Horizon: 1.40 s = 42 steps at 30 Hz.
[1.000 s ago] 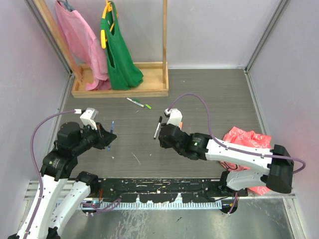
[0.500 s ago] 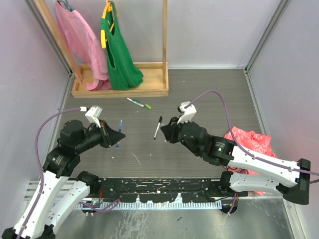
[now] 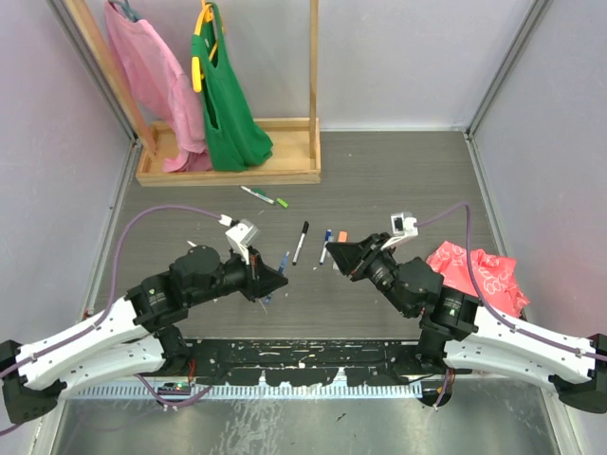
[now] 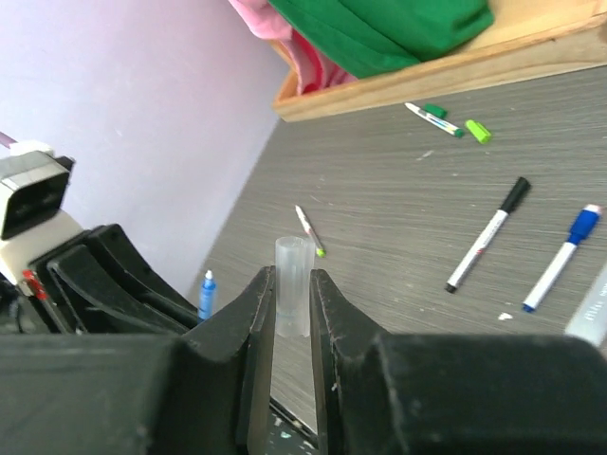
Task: Insert the pens into the pen caps
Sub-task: Insert the pen cap onto the pen.
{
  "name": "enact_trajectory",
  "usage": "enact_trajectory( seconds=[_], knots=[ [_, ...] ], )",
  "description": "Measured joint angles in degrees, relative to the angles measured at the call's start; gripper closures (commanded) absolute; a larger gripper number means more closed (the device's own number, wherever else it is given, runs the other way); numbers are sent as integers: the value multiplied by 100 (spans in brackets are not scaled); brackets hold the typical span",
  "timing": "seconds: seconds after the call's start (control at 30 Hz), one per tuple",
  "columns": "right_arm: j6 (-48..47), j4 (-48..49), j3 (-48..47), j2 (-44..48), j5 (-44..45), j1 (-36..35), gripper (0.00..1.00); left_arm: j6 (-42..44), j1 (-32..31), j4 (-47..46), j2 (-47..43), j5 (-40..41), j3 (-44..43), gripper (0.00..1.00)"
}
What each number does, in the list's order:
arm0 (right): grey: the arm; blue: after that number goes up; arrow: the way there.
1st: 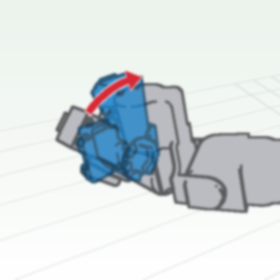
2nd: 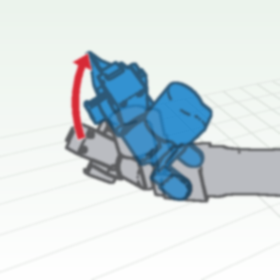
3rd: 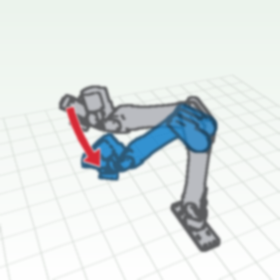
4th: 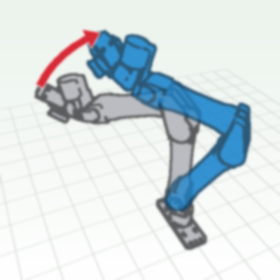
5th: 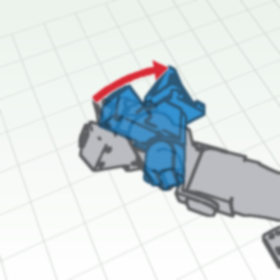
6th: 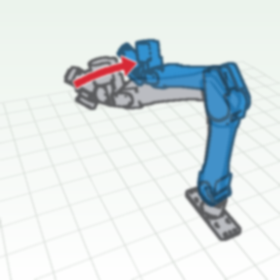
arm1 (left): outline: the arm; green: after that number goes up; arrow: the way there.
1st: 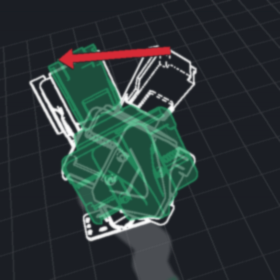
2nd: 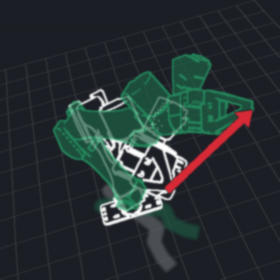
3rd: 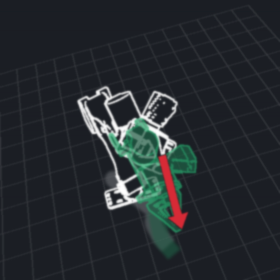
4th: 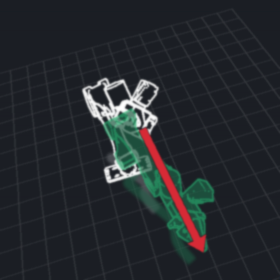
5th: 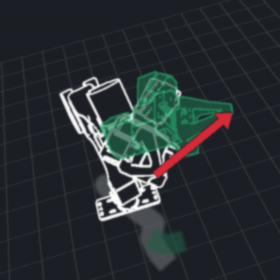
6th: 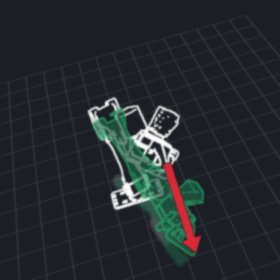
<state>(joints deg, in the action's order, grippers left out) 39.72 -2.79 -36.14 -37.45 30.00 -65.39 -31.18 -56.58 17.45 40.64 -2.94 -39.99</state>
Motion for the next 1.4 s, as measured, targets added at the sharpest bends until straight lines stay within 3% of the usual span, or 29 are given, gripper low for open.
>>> enact_trajectory(
  seconds=[0.23, 0.57, 0.93, 1.4],
  knots=[
    [428, 1416, 761, 437, -107, 0, 99, 42, -570, -1161, 533, -7, 46, 100],
    [42, 2966, 968, 448, -505, 0, 100, 334, -835, -2015, 695, -247, 46, 100],
    [-662, 3421, 540, 212, -1045, 0, 100, 557, -835, -2402, 658, -538, -13, 100],
    [-715, 3449, 516, 181, -1316, 0, 100, 546, -835, -2649, 549, -531, -15, 100]
  ],
)
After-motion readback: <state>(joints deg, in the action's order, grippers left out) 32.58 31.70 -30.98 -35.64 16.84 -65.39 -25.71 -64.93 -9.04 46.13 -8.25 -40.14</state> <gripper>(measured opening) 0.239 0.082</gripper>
